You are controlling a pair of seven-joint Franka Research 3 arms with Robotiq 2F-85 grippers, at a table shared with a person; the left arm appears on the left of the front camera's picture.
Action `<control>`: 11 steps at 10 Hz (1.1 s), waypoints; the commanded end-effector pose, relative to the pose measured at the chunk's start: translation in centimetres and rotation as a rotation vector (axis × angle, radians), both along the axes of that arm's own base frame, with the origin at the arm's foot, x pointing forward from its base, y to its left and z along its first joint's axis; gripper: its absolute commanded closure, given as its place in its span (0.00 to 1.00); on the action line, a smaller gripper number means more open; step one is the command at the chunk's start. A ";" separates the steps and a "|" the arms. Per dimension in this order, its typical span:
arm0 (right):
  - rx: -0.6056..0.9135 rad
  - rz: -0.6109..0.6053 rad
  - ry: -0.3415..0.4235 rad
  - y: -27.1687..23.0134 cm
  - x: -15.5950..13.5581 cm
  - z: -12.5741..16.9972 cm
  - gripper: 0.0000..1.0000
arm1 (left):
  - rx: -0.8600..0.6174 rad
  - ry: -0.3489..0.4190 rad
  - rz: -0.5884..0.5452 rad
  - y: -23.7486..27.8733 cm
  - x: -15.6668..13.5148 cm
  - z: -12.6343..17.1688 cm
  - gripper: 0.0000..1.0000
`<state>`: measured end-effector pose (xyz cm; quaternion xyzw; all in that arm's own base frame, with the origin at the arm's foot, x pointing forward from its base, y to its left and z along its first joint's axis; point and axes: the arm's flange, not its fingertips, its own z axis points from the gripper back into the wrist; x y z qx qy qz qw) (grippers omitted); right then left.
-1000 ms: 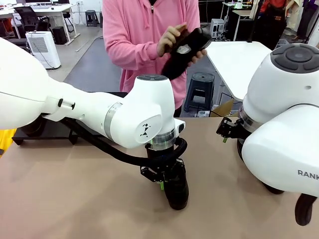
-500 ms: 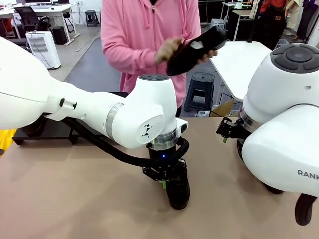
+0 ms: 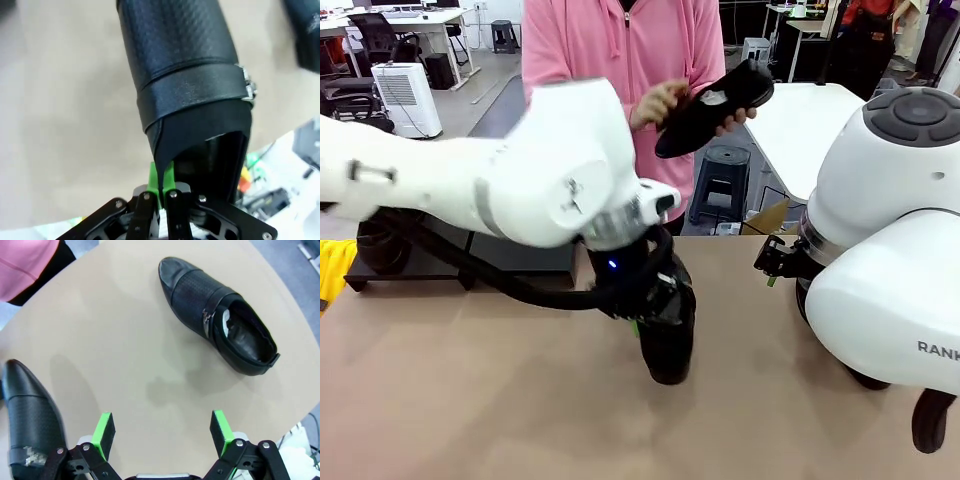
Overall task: Organize the shoes by placing them on the stand.
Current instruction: Place the Shoe from the middle of the table onto the Shoes Stand.
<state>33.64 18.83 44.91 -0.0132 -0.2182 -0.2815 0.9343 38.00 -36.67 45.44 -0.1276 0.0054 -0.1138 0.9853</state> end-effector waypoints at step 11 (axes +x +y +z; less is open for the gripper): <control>-0.011 0.009 -0.008 -0.1 0.0 0.1 0.00 | -0.005 -0.210 -0.041 10.0 2.8 2.6 1.00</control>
